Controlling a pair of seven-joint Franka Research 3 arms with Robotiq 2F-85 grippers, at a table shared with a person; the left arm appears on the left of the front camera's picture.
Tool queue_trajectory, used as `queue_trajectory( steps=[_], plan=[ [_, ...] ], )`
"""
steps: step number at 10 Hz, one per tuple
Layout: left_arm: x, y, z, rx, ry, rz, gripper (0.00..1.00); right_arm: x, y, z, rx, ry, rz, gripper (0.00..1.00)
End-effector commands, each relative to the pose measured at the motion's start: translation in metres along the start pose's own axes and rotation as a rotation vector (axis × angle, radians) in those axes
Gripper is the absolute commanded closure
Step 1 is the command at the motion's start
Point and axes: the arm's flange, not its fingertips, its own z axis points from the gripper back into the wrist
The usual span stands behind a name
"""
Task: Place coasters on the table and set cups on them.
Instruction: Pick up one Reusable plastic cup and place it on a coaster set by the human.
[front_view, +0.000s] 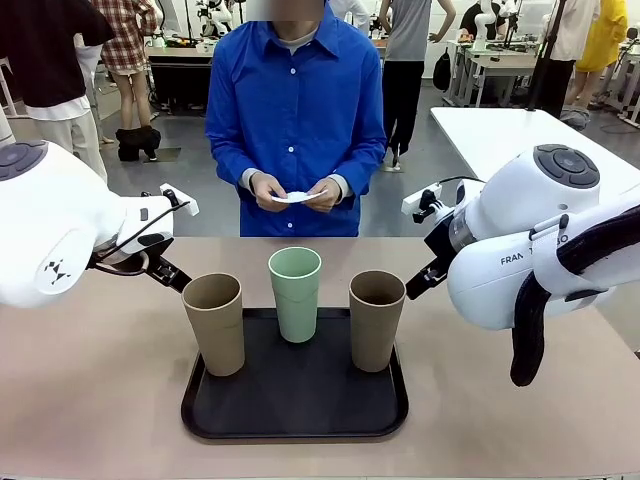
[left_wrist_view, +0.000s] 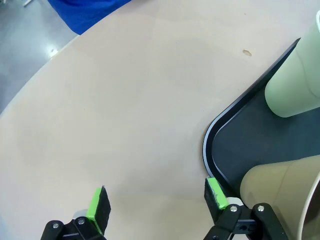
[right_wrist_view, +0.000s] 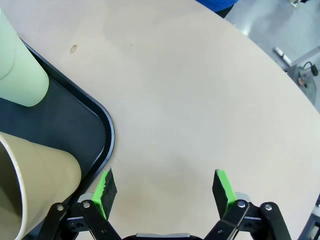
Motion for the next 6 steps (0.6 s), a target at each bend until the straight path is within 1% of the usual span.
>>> queue_trajectory(
  steps=[1,5,6],
  plan=[
    [0.0000,0.0000,0.0000,0.000,0.000,0.000,0.00,0.0000,0.0001,0.0000,0.000,0.000,0.000,0.00],
    [0.0000,0.0000,0.0000,0.000,0.000,0.000,0.00,0.0000,0.0000,0.0000,0.000,0.000,0.000,0.00],
    [0.0000,0.0000,0.0000,0.000,0.000,0.000,0.00,0.0038,0.0008,0.0030,-0.014,0.015,0.028,0.00]
  ],
)
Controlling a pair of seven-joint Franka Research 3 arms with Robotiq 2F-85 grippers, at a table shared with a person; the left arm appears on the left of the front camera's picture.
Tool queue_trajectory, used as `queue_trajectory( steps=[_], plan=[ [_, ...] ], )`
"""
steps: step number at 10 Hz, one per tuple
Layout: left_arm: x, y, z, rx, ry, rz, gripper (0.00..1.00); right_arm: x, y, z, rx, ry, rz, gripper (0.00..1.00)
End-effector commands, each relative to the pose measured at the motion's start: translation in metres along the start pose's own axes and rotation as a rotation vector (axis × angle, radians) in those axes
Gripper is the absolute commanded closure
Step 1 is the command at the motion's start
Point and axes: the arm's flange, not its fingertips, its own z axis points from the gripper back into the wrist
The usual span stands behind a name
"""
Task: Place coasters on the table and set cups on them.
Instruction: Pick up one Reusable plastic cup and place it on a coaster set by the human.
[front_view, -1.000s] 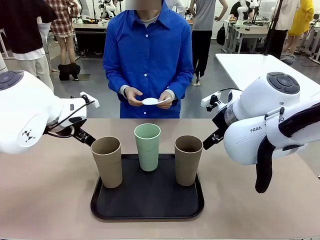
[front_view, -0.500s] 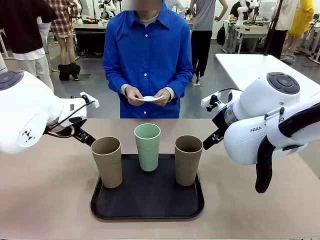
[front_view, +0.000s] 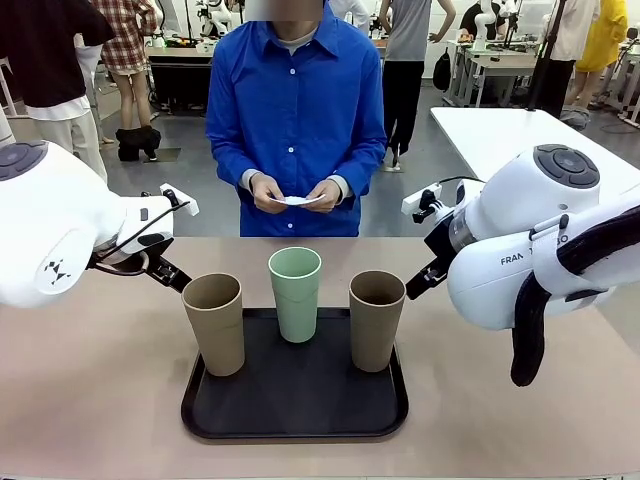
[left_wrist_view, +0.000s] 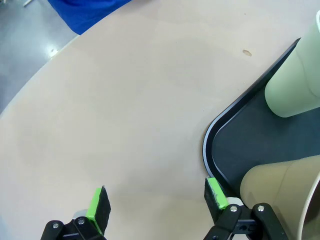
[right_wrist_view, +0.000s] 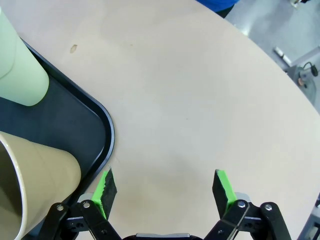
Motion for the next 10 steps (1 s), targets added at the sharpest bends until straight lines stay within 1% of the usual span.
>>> queue_trajectory(
  steps=[1,2,3,4,5,6,7,8,9,10],
  plan=[
    [-0.002,0.012,0.016,0.070,0.040,-0.028,0.00,0.003,0.003,0.020,-0.024,0.049,0.056,0.00],
    [-0.006,0.017,0.042,0.053,0.041,-0.029,0.00,-0.001,0.001,0.040,-0.038,0.094,0.037,0.00],
    [-0.011,0.016,0.069,0.012,0.061,-0.035,0.00,-0.007,0.004,0.066,-0.032,0.131,0.023,0.00],
    [-0.018,0.008,0.094,-0.013,0.089,-0.046,0.00,-0.017,0.010,0.094,-0.053,0.194,0.021,0.00],
    [-0.028,0.000,0.118,-0.115,0.148,-0.004,0.00,-0.031,0.020,0.126,-0.024,0.229,-0.019,0.00],
    [-0.040,-0.011,0.133,-0.161,0.199,0.044,0.00,-0.048,0.034,0.150,-0.003,0.254,-0.032,0.00],
    [-0.048,-0.015,0.147,-0.169,0.225,0.072,0.00,-0.064,0.045,0.162,-0.003,0.266,-0.061,0.00],
    [-0.053,-0.023,0.154,-0.151,0.230,0.098,0.00,-0.078,0.047,0.161,-0.015,0.291,-0.085,0.00],
    [-0.048,-0.023,0.147,-0.137,0.200,0.061,0.00,-0.081,0.036,0.140,-0.221,0.359,0.006,0.00],
    [-0.024,-0.013,0.148,-0.171,0.222,0.036,0.00,-0.028,0.027,0.169,-0.023,0.288,-0.042,0.00]
  ],
)
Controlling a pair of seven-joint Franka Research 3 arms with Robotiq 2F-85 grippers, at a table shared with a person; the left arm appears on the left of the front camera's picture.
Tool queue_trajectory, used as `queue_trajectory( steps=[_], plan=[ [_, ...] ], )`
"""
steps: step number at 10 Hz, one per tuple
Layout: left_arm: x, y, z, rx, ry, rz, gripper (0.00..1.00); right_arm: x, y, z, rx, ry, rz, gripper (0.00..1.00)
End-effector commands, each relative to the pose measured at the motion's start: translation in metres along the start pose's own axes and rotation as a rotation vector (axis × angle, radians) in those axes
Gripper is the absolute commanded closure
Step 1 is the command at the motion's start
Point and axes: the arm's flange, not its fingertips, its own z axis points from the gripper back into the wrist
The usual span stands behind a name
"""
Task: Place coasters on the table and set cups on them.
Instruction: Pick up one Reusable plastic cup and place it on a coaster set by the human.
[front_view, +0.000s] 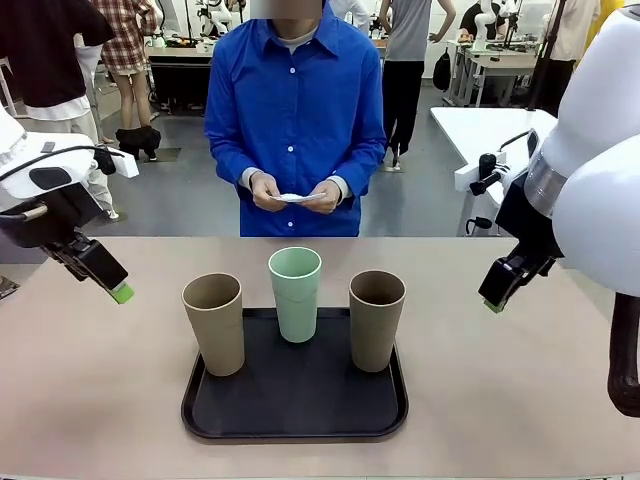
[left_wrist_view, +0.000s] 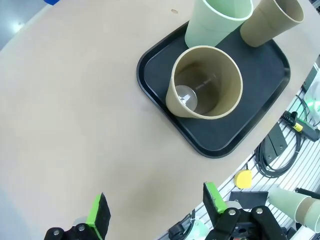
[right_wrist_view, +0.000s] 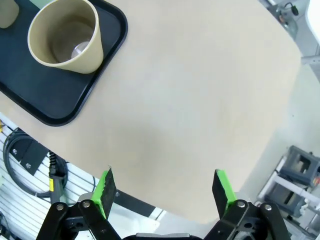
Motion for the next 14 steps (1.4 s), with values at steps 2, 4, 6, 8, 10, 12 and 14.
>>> queue_trajectory(
  steps=[2,4,6,8,10,12,14],
  plan=[
    [-0.014,0.019,-0.022,-0.182,-0.093,0.088,0.00,-0.008,-0.026,-0.025,0.269,-0.103,-0.152,0.00],
    [-0.026,0.058,-0.023,-0.588,-0.310,0.231,0.00,-0.036,-0.089,-0.061,0.781,-0.275,-0.505,0.00],
    [-0.041,0.094,-0.022,-0.889,-0.402,0.334,0.00,-0.077,-0.125,-0.098,1.063,-0.357,-0.746,0.00],
    [-0.069,0.132,-0.036,-0.992,-0.332,0.436,0.00,-0.122,-0.141,-0.121,1.167,-0.336,-0.835,0.00],
    [-0.103,0.160,-0.039,-0.990,-0.250,0.484,0.00,-0.154,-0.148,-0.111,1.195,-0.438,-0.865,0.00],
    [-0.131,0.174,-0.043,-0.968,-0.234,0.537,0.00,-0.174,-0.154,-0.094,1.194,-0.493,-0.865,0.00],
    [-0.146,0.192,-0.034,-0.953,-0.252,0.581,0.00,-0.187,-0.155,-0.091,1.181,-0.453,-0.879,0.00]
  ],
)
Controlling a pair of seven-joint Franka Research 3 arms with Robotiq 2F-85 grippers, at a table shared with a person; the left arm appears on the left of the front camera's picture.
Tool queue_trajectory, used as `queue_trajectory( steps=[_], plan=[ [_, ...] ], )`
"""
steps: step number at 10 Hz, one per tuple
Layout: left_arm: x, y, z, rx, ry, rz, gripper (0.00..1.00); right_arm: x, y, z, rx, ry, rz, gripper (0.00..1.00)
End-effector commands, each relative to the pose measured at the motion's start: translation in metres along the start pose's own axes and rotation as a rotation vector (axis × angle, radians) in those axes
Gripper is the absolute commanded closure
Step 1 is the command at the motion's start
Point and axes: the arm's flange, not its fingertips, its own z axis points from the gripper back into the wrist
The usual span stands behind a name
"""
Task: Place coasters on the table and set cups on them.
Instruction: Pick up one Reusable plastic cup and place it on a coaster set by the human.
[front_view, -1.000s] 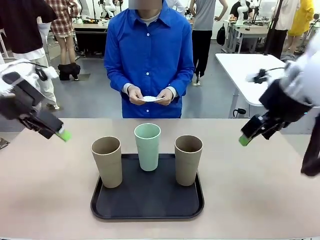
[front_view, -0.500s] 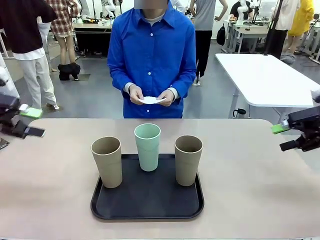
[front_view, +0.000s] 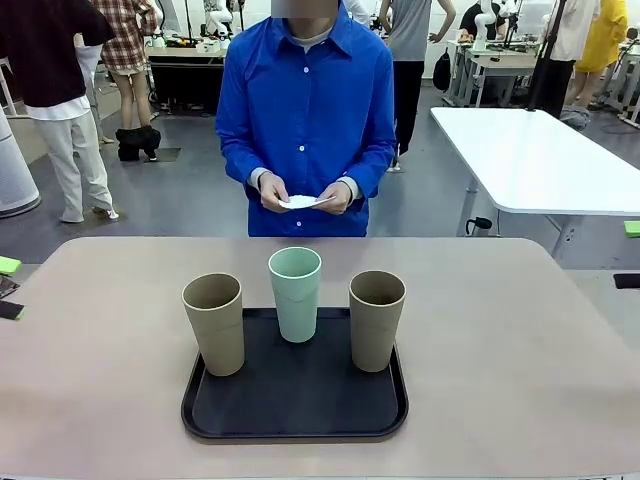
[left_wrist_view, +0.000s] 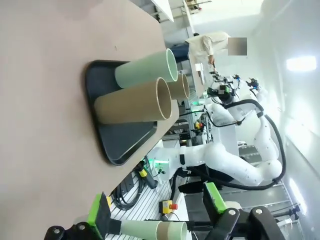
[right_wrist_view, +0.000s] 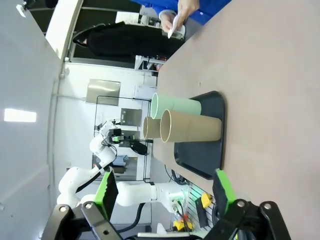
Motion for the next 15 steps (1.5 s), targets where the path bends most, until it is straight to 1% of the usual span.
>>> queue_trajectory(
  steps=[1,3,5,6,7,15],
  plan=[
    [-0.001,-0.005,0.014,0.018,-0.016,-0.021,0.00,-0.061,-0.007,-0.030,-0.037,0.020,0.015,0.00],
    [-0.002,-0.012,0.026,0.038,-0.046,-0.028,0.00,-0.068,-0.005,-0.027,-0.053,0.034,0.019,0.00],
    [-0.001,-0.019,0.017,0.070,-0.042,-0.033,0.00,-0.069,-0.006,-0.026,-0.065,0.028,0.015,0.00],
    [0.000,-0.021,0.017,0.095,-0.036,-0.047,0.00,-0.070,-0.009,-0.027,-0.044,0.040,0.038,0.00],
    [0.002,-0.014,0.023,0.046,-0.046,-0.027,0.00,-0.011,0.003,0.008,-0.054,0.028,-0.006,0.00],
    [0.002,-0.014,0.023,0.046,-0.046,-0.027,0.00,-0.011,0.003,0.008,-0.054,0.028,-0.006,0.00]
  ],
)
